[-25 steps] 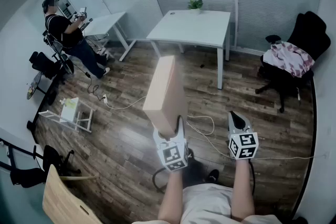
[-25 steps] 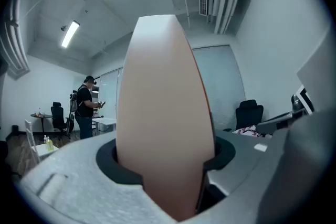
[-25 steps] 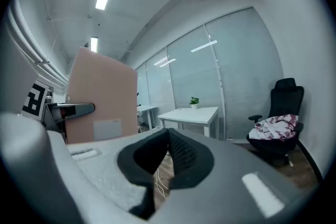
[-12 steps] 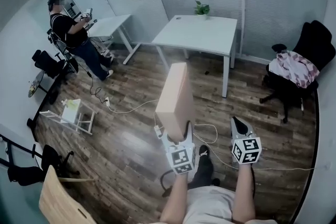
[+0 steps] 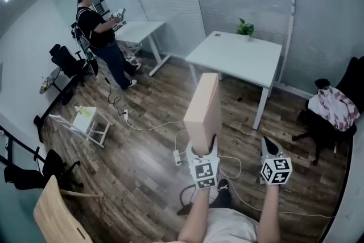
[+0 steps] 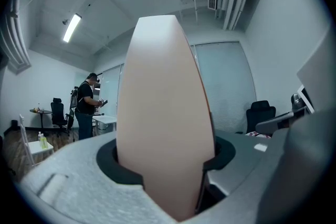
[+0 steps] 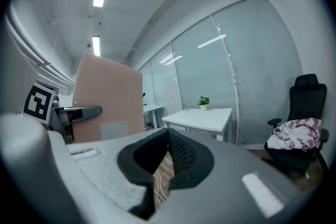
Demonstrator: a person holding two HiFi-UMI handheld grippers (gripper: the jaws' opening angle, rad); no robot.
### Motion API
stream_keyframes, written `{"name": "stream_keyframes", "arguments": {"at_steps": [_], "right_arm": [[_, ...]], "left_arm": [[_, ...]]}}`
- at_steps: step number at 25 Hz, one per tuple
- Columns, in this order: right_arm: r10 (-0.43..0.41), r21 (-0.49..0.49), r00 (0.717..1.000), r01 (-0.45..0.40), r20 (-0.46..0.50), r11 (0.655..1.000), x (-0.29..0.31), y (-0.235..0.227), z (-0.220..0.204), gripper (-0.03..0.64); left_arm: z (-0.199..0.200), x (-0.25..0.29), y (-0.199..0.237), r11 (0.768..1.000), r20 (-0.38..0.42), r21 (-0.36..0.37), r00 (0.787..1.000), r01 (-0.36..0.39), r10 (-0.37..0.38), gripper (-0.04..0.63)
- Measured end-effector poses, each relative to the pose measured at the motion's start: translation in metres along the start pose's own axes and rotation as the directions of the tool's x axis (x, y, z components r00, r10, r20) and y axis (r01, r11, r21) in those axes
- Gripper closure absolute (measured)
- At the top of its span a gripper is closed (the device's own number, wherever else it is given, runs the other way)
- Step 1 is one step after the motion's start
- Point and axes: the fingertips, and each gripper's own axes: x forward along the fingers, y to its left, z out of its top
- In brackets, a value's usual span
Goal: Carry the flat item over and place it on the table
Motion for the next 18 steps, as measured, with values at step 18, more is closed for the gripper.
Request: {"name": "stream_keyframes", "arguments": {"at_steps": [18], "right_arm": [[-0.042,-0.035,0.999,0.041,-0.031,0.999,0.167,-0.061,0.058,0.615]], "left_arm": [[0.002,0.199,0.022,0.997,-0.016,-0.053,0.999,0.048,-0.049,0.305]]}}
